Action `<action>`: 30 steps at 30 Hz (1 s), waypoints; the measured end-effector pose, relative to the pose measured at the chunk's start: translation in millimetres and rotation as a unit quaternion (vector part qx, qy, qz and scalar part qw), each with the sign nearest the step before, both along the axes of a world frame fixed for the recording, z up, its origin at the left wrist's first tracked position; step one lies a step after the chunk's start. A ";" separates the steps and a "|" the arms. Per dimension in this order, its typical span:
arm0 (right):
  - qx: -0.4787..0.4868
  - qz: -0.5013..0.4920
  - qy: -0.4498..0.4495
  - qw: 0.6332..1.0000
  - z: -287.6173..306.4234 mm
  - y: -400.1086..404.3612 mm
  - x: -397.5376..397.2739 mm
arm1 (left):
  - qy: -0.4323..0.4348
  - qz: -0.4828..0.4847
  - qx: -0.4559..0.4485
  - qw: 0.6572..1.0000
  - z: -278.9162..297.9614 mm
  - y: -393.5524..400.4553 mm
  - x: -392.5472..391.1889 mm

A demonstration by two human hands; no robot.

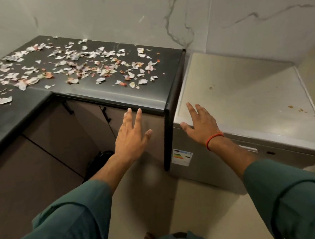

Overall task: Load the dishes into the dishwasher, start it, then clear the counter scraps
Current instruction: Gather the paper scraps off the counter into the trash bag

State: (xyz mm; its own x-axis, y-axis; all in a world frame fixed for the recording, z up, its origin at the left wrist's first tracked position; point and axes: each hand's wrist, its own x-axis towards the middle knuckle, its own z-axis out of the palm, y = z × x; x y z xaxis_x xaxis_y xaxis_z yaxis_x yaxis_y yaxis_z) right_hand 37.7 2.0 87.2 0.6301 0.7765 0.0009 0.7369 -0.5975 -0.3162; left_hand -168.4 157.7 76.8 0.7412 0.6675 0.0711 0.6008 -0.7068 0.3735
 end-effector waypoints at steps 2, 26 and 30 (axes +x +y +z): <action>0.008 0.013 0.004 1.000 1.2 21.6 -8.3 | -0.003 0.018 -0.002 1.000 2.5 17.0 -12.6; 0.017 0.168 0.072 0.983 -3.6 237.2 -50.8 | 0.025 0.184 0.000 0.983 13.4 157.3 -88.2; 0.021 0.173 0.094 0.980 -3.7 265.7 -36.8 | 0.034 0.202 -0.001 0.979 19.2 179.8 -78.9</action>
